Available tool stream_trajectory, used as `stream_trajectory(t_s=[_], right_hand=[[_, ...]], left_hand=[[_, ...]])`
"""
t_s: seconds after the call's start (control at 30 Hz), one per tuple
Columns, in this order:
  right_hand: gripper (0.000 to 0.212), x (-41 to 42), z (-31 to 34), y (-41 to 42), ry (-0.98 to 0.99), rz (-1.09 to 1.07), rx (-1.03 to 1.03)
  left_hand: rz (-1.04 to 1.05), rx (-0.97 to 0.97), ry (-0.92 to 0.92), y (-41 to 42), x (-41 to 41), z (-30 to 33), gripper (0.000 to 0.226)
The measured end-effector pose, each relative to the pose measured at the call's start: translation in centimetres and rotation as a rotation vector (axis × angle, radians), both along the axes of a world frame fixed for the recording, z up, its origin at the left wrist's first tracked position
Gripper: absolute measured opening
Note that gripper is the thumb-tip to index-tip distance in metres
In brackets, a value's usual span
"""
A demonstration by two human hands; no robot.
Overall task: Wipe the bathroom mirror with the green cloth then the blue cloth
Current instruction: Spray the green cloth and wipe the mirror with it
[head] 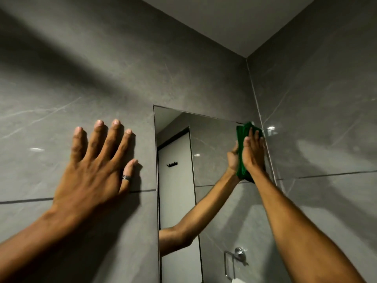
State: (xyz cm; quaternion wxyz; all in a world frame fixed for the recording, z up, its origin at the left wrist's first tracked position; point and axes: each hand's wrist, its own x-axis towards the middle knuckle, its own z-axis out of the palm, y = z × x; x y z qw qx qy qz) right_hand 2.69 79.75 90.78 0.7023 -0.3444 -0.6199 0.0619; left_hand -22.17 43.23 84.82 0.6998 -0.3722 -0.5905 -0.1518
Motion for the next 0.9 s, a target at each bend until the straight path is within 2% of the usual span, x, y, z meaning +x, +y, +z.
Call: stream_trajectory(t_s=[0.27, 0.37, 0.47, 0.6, 0.77, 0.9], right_hand=[[0.057, -10.7, 0.4, -18.4, -0.251, 0.057, 0.402], [0.056, -13.2, -4.4, -22.8, -0.317, 0.101, 0.498], [0.056, -13.3, -11.7, -23.2, -0.388, 0.130, 0.552], [0.063, -9.9, -15.0, -17.4, -0.300, 0.074, 0.427], [0.054, -3.5, -15.4, -6.9, -0.096, 0.102, 0.139], [0.055, 1.3, -17.5, 1.0, 0.039, 0.026, -0.091]], left_hand=[[-0.023, -0.032, -0.073, -0.3, 0.7, -0.1, 0.074], [-0.067, -0.054, -0.112, -0.6, 1.2, -1.2, 0.076], [-0.082, -0.076, -0.106, -0.4, 1.2, -4.8, 0.078], [-0.056, -0.142, -0.050, -0.1, 1.2, -8.4, 0.080], [-0.048, -0.137, -0.022, 0.3, 1.0, -8.9, 0.084], [-0.042, -0.123, 0.017, 0.9, 0.1, -9.0, 0.085]])
